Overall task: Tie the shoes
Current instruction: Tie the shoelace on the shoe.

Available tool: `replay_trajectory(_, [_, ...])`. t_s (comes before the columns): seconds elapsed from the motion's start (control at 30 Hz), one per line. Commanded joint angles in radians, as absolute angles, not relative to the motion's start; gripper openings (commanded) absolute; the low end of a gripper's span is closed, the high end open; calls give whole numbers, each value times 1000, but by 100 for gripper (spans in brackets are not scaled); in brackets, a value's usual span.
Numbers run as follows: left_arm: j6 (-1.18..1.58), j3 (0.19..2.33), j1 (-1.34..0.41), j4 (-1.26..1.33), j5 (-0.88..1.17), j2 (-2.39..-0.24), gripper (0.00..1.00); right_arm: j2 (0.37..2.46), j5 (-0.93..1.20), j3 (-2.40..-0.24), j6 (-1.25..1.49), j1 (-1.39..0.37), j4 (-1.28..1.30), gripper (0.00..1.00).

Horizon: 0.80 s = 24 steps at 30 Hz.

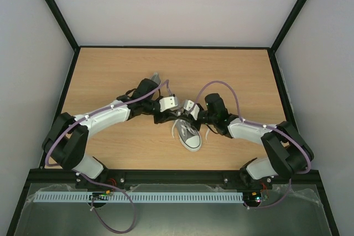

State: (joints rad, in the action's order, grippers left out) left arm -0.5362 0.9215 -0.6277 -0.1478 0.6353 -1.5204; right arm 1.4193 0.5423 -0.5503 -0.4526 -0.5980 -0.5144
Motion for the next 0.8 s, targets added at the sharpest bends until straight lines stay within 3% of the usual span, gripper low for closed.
replay_trajectory(0.0, [-605, 958, -636, -154, 686, -1538, 39, 1395, 579, -541, -512, -604, -491, 2])
replay_trajectory(0.1, [-624, 976, -645, -150, 675, -1550, 38, 1396, 594, -544, -534, -604, -484, 2])
replay_trajectory(0.33, [-699, 1034, -649, -222, 668, -1599, 20, 1390, 600, -545, -545, -604, -479, 2])
replay_trajectory(0.63, [-767, 1020, -658, -254, 654, -1594, 20, 1378, 602, -545, -555, -604, -475, 2])
replay_trajectory(0.73, [-771, 1027, -658, -257, 652, -1596, 3, 1376, 604, -546, -557, -604, -468, 2])
replay_trajectory(0.77, [-771, 1031, -659, -260, 654, -1595, 2, 1376, 603, -548, -556, -604, -461, 2])
